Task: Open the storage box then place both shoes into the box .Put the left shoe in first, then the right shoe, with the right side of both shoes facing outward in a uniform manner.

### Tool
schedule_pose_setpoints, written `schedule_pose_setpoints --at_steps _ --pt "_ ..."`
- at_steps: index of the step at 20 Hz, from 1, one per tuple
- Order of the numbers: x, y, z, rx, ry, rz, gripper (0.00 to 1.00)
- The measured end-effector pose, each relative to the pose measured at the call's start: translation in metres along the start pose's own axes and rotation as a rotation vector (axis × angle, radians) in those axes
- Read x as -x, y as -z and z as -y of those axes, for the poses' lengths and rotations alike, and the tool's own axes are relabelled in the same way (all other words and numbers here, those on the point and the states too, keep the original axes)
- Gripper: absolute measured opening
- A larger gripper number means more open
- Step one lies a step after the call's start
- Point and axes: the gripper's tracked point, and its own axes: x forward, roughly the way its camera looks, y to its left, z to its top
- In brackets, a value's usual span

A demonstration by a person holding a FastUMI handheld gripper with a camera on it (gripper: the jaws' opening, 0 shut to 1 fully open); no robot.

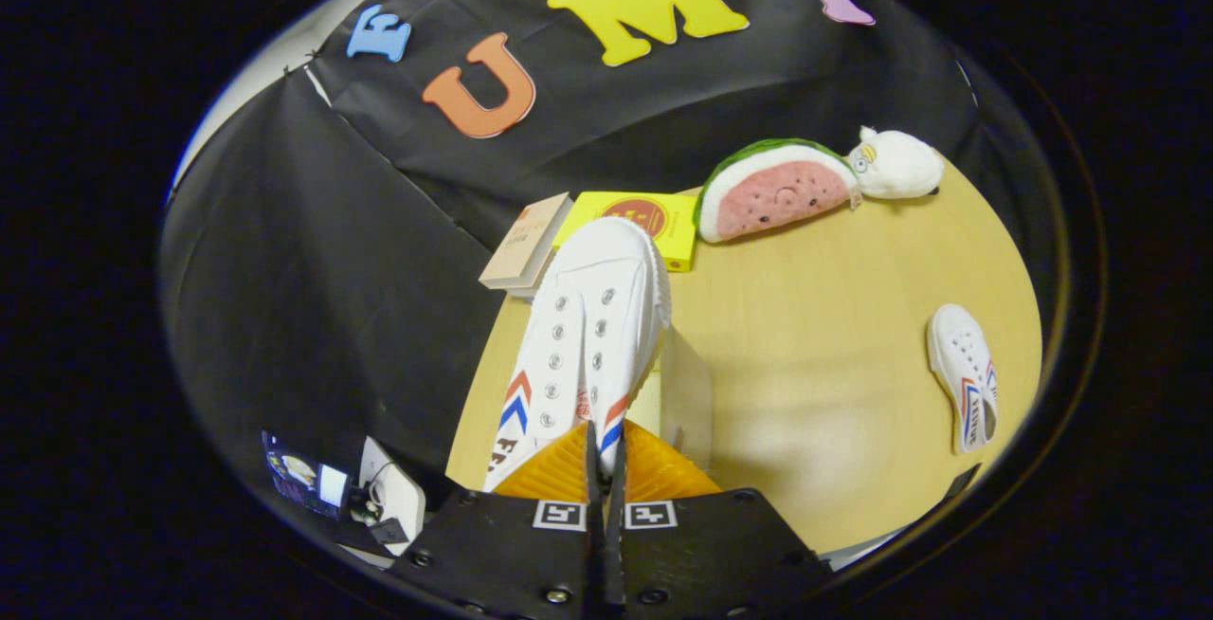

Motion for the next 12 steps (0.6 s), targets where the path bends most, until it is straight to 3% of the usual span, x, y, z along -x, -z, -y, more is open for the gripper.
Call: schedule_pose_setpoints --at_steps 6,12 --pt "-0.056 0.044 -0.043 0.032 0.015 -0.058 0.0" --pt "-0.095 0.069 -0.049 0.062 0.057 -0.086 0.0"
